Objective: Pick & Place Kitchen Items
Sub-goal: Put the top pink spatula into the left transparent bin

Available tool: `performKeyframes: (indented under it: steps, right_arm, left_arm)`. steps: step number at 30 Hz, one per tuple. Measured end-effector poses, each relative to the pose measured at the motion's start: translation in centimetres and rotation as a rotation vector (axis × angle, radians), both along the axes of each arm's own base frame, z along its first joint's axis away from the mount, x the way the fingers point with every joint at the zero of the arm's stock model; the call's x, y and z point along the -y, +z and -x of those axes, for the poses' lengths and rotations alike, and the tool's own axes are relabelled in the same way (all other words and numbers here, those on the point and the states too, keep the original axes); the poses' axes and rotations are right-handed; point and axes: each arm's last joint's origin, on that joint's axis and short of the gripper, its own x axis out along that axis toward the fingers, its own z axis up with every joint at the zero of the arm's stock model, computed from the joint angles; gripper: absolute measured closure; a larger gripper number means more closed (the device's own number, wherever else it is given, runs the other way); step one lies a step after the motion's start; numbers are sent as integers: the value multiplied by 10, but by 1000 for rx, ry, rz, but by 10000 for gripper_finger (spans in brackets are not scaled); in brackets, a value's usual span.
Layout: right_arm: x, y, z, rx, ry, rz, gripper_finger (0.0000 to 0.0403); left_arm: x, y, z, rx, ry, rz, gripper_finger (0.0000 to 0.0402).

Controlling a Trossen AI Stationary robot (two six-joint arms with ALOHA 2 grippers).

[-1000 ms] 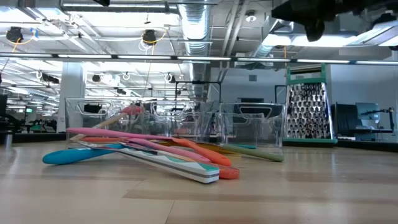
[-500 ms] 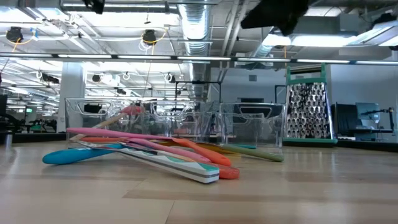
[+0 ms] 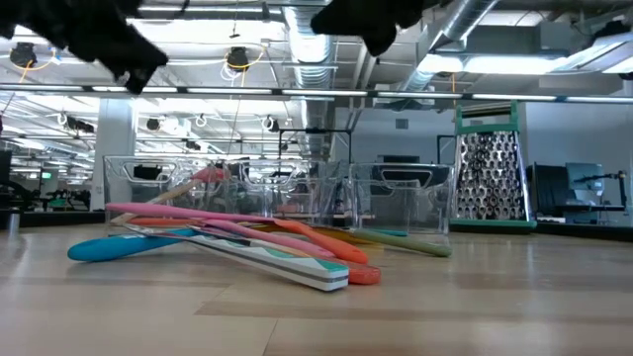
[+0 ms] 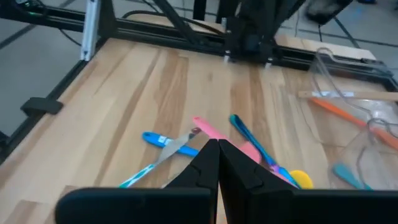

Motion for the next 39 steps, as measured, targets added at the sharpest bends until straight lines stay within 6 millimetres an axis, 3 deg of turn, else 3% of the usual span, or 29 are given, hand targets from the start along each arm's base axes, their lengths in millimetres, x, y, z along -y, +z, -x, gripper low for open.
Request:
performKeyframes:
  steps: [5,14,20,30,39]
  right_arm:
    - [12,2,-2,-1,-16,0,403]
    - [27,-1,12,65,71,27,403]
    - [51,-15,49,172,101,-33,403]
    - [85,-30,128,388,215,16,403]
    - [90,-62,170,513,151,-90,403]
  left_arm:
    - [0,-18,-6,-84,143,216,400]
    - [7,7,-39,-241,185,244,400]
    - [1,8,-58,-368,276,276,400]
    - [0,-22,-80,-502,454,486,400]
    - [4,0,-105,-478,405,520,400]
